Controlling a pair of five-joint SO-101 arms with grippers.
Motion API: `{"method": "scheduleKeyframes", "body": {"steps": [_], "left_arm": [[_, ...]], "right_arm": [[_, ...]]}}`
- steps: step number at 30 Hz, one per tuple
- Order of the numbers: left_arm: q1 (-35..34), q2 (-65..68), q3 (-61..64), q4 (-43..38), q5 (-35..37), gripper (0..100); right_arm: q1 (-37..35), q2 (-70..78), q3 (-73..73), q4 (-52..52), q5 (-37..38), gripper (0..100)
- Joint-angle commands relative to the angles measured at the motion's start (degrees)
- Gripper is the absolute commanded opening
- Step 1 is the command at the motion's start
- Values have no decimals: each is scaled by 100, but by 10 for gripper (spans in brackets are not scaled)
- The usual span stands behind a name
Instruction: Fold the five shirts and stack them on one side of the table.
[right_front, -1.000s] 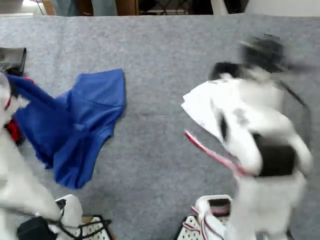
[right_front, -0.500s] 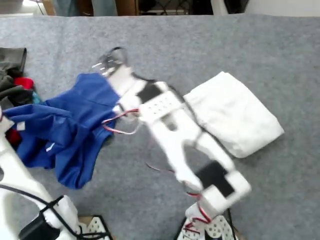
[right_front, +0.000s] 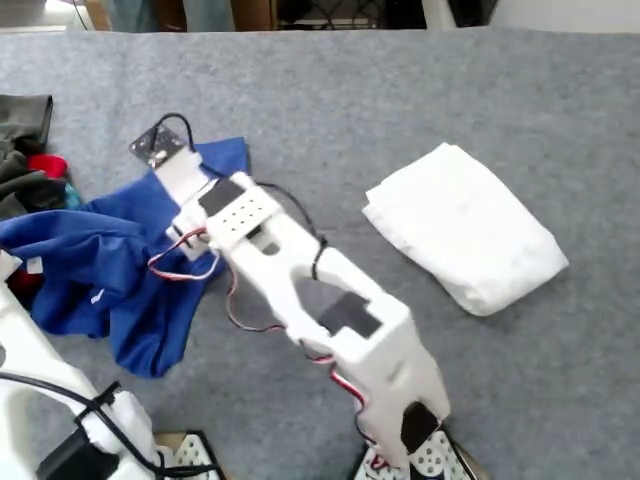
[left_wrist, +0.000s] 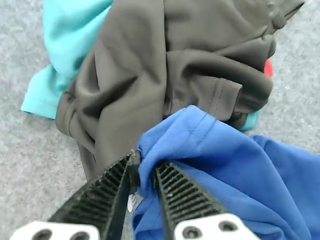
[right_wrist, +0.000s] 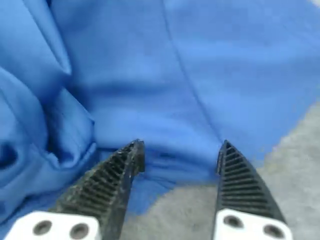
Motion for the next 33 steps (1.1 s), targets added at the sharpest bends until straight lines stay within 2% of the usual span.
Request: {"method": "scheduleKeyframes", "body": {"steps": [1,4,6,12,15,18,20,23,26,29,33], "left_arm": [[-31,-97,-48,-114,-44,28],[-31,-97,-66,-114,-44,28],[-48,-88,-154,-26,-18,28],[163,-97,-998,818,-26,28],[453,-97,-1253,1073,-44,28],[875,-88,-1147,1073,-378,28],[1297,-97,-927,1073,-554,28],[1938,-88,-479,1020,-633,28],[2519,-44,-4,809,-633,28],[2721,-44,488,369,-607,28],[2668,-44,1086,-141,-615,28]], "right_arm": [[18,497,-488,158,-246,166],[202,655,-1095,730,-220,9],[360,752,-1385,1099,-9,35],[923,673,-2844,2734,703,16],[1565,532,-3793,3657,1363,16],[2418,505,-4558,4378,2259,16],[2971,532,-4690,4413,2927,16],[3481,769,-4690,3903,3710,16],[3807,1218,-4752,3174,3727,17],[3965,1508,-4752,2848,3719,38],[4141,1297,-4971,3191,2857,225]]}}
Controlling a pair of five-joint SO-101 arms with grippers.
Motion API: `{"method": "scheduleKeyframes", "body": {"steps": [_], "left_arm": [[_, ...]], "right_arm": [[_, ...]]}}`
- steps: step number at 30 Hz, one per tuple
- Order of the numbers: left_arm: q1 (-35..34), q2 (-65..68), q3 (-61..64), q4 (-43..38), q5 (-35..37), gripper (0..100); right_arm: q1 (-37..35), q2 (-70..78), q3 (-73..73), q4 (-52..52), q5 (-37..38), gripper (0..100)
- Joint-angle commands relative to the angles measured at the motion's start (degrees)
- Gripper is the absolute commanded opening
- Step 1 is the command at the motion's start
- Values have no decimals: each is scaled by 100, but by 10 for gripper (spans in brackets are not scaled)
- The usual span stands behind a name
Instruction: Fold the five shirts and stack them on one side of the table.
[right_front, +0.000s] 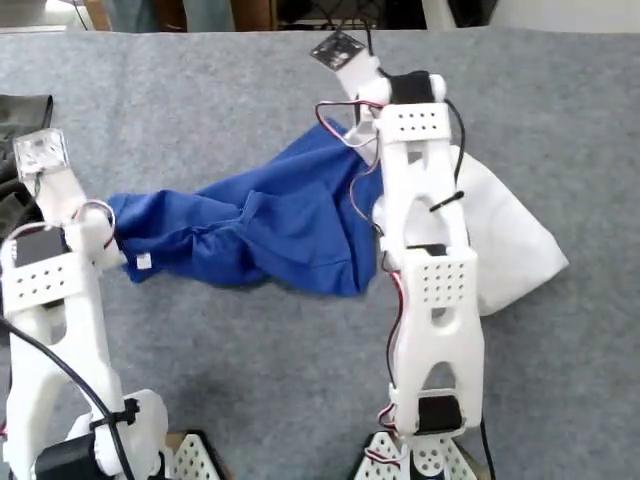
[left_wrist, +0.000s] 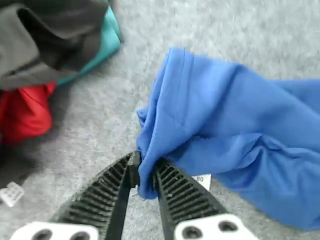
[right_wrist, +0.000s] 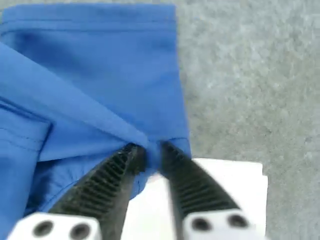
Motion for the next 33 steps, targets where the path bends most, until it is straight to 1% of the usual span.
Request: {"method": "scheduleKeyframes", "body": {"steps": [1,3,5,8,10,11,12,14,16,20,24,26,29,33], "left_arm": [[13,-35,338,-404,-9,28],[-4,-35,497,-519,-9,28],[-4,-35,637,-686,0,28],[-4,-26,927,-1143,0,28],[13,-26,1200,-1556,26,28],[13,-26,1341,-1758,123,28],[4,-26,1473,-1960,255,28],[-4,-18,1710,-2277,448,28],[-4,-18,1754,-2356,519,28],[-4,264,1596,-2391,527,28],[-233,1073,1007,-2242,536,28],[-338,1495,567,-1899,536,28],[-374,2101,13,-1503,536,28],[-382,2558,-374,-1310,536,28]], "right_arm": [[255,-382,-576,176,-624,255],[290,-567,-892,378,-519,276],[281,-716,-1253,721,-589,248],[158,-866,-1745,1363,-967,146],[-35,-884,-1560,1398,-1319,62],[-149,-884,-1341,1371,-1371,36],[-325,-857,-1077,1354,-1407,34],[-589,-760,-558,1292,-1582,63],[-747,-620,-277,1160,-1916,108],[-967,-374,-382,1169,-2171,163],[-1160,-163,-374,1301,-2233,163],[-1169,-13,-338,1301,-2330,163],[-1169,171,-312,1345,-2347,163],[-1292,312,-303,1371,-2347,163]]}}
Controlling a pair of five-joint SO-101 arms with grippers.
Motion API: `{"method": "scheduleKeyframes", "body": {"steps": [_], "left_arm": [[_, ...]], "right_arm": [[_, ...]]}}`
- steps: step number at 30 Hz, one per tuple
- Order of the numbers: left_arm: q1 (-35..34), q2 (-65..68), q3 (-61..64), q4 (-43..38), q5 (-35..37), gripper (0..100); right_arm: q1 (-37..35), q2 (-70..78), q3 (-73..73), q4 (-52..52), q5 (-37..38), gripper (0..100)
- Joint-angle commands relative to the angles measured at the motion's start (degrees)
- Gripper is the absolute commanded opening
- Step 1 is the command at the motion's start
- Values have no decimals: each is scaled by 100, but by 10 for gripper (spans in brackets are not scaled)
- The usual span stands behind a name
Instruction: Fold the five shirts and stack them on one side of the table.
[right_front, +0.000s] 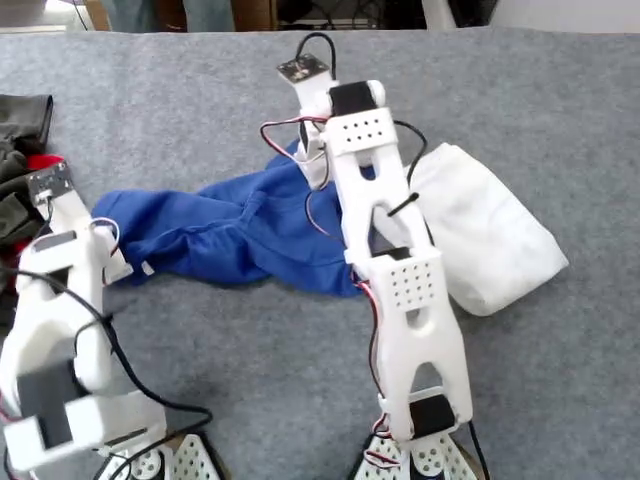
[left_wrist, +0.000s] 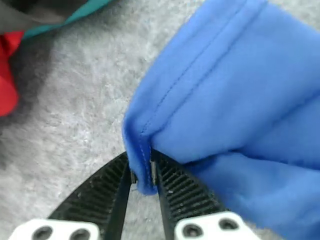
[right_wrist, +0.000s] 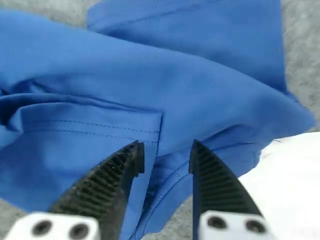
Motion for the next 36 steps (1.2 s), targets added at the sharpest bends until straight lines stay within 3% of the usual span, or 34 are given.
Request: {"method": "scheduleKeyframes", "body": {"steps": [1,17,33,36], "left_arm": [[-75,149,-479,167,70,28],[-84,149,-470,299,70,29],[-75,149,-470,299,70,29],[-75,149,-470,299,70,29]], "right_arm": [[-202,-4,-13,70,-53,163],[-404,330,233,-334,211,163],[-167,462,-75,-484,448,162],[-158,567,-75,-492,448,120]]}}
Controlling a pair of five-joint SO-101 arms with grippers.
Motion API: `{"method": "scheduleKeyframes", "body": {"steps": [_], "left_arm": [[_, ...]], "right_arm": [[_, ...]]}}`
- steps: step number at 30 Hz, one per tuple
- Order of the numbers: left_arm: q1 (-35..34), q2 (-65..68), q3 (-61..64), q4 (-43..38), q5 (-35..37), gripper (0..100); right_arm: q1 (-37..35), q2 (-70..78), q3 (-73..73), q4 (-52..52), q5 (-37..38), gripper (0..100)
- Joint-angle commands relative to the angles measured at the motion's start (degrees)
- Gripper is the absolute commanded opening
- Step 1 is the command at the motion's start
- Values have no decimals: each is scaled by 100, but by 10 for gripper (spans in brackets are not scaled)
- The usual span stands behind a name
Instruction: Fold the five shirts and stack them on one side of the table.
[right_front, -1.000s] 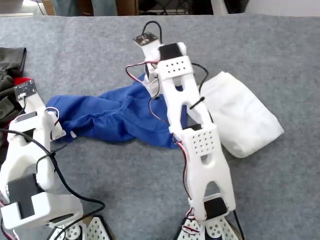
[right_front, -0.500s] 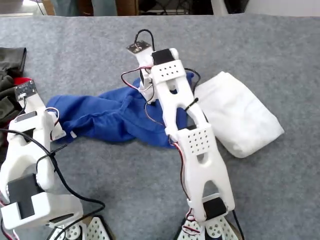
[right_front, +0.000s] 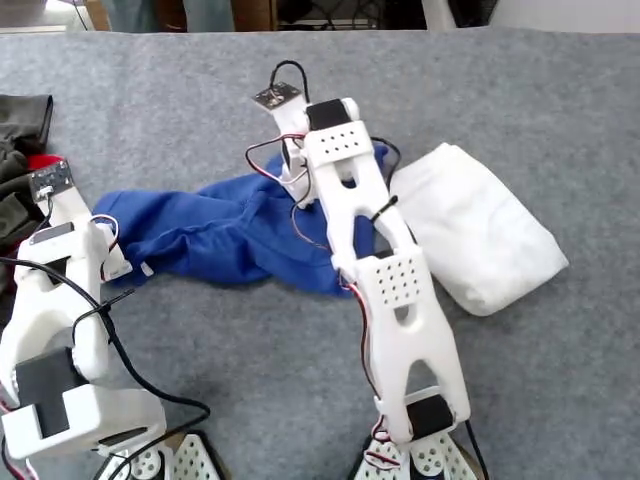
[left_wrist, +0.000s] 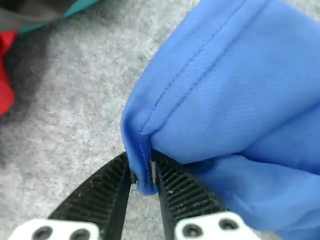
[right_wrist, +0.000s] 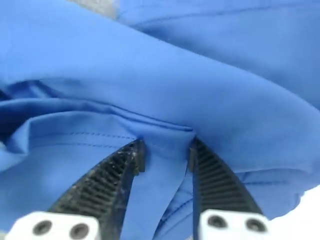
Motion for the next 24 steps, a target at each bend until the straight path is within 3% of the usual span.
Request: {"method": "scheduleKeyframes", "body": {"steps": [1,3,12,24], "left_arm": [[-66,9,-242,44,70,29],[-66,9,-242,44,70,29],[-66,9,-242,44,62,29],[-66,-132,-251,185,62,29]], "right_arm": [[105,-13,-338,-70,35,92],[105,-13,-347,-70,35,45],[141,-31,-400,-62,26,57],[316,-259,-1789,510,-211,17]]}}
